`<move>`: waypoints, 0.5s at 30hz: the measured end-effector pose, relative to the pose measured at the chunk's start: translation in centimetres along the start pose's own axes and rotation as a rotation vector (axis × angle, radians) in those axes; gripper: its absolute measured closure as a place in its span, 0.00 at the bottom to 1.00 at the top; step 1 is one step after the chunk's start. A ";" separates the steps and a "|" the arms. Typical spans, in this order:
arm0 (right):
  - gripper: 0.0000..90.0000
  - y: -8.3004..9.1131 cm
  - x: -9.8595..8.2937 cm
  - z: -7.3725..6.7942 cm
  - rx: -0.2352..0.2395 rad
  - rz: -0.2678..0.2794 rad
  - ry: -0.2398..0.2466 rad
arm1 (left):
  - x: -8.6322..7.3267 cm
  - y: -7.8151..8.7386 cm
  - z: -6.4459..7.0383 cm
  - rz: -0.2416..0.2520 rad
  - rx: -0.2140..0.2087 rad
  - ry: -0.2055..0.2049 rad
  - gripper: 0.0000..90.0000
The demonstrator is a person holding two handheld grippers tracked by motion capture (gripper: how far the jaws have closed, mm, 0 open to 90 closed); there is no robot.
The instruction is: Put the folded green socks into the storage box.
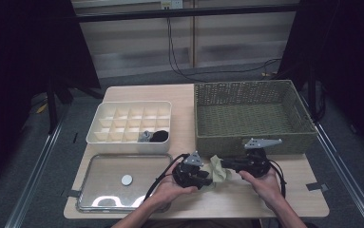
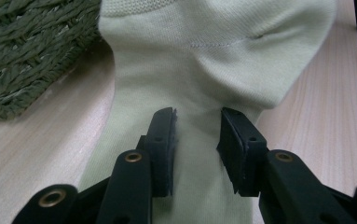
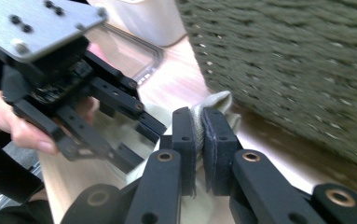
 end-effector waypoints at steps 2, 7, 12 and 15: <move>0.94 -0.2 0.3 -0.2 0.006 0.010 0.006 | 0.1 -0.2 0.0 0.012 -0.004 -0.002 0.73; 0.94 -0.6 0.6 -0.8 0.026 0.012 0.014 | 0.1 -0.2 0.0 0.014 -0.013 0.021 0.73; 0.94 -0.7 0.5 -0.7 0.035 0.018 0.006 | 0.2 -0.3 0.1 0.012 -0.014 0.026 0.73; 0.94 -0.8 0.6 -0.9 0.040 0.019 0.010 | 0.3 -0.4 0.1 0.011 -0.017 0.017 0.73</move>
Point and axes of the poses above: each handheld gripper's, and its own axes: y roughly backward along the jaws, x roughly out of its top, z roughly to its right, the point moved 2 cm from there along -y, roughly forward along the jaws, and after that the axes turned 15 degrees about y, right-handed, at the moved point
